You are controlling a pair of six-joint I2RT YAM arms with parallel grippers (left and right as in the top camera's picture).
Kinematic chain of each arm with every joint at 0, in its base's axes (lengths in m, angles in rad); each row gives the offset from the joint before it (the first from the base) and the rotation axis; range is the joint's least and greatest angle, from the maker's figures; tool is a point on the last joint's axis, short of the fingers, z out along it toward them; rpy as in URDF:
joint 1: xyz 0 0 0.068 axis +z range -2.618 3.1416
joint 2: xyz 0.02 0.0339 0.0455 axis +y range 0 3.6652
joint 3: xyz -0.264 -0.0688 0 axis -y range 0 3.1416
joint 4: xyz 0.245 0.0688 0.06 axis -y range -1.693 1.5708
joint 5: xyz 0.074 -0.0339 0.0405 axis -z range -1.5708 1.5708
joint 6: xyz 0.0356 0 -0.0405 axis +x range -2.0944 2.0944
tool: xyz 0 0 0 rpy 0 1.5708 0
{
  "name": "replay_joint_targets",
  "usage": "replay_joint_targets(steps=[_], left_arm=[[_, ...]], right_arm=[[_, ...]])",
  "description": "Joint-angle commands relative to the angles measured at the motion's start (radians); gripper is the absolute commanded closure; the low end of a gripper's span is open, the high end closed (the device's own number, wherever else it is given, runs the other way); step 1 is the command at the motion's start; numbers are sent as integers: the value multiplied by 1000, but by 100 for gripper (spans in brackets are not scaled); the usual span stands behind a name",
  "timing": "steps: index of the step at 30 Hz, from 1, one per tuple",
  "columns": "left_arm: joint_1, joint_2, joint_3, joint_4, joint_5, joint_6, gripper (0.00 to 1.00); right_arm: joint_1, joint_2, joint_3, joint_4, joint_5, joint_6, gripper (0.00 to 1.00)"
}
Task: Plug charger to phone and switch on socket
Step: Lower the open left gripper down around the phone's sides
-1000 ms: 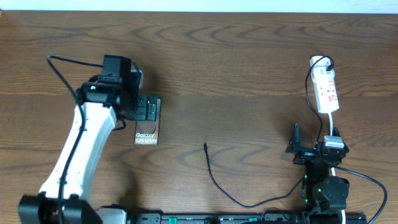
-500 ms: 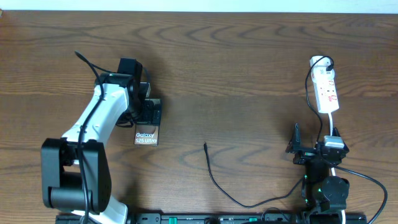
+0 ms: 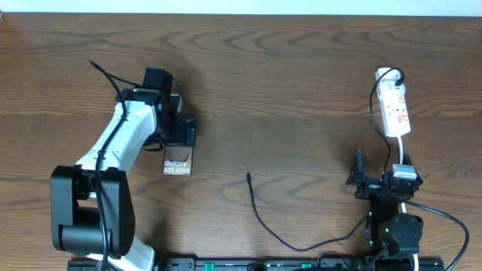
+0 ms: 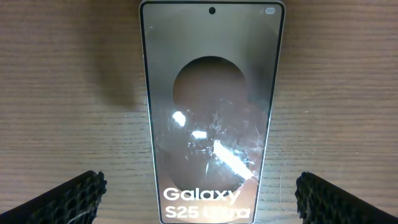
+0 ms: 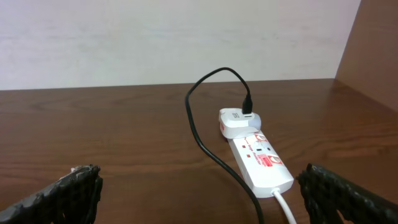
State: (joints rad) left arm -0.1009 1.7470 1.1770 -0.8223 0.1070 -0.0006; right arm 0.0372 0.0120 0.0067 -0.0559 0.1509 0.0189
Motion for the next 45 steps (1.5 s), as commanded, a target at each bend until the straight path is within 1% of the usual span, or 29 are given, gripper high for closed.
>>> replay_joint_targets(steps=[1, 7, 17, 27, 39, 45], left_arm=[[-3, -2, 2, 6, 8, -8, 0], [-10, -2, 1, 18, -51, -8, 0], [-36, -2, -4, 23, -51, -8, 1], [-36, -2, -59, 85, -48, -12, 1], [-36, 4, -61, 76, -47, -12, 1], [-36, 41, -61, 77, -47, -12, 1]], right_arm=[[10, -4, -1, -4, 7, 6, 1], [10, -5, -1, -4, 7, 6, 1], [10, -5, -1, -4, 7, 6, 1], [10, -4, -1, -4, 7, 6, 1], [10, -5, -1, -5, 7, 6, 1], [10, -5, -1, -4, 7, 6, 1]])
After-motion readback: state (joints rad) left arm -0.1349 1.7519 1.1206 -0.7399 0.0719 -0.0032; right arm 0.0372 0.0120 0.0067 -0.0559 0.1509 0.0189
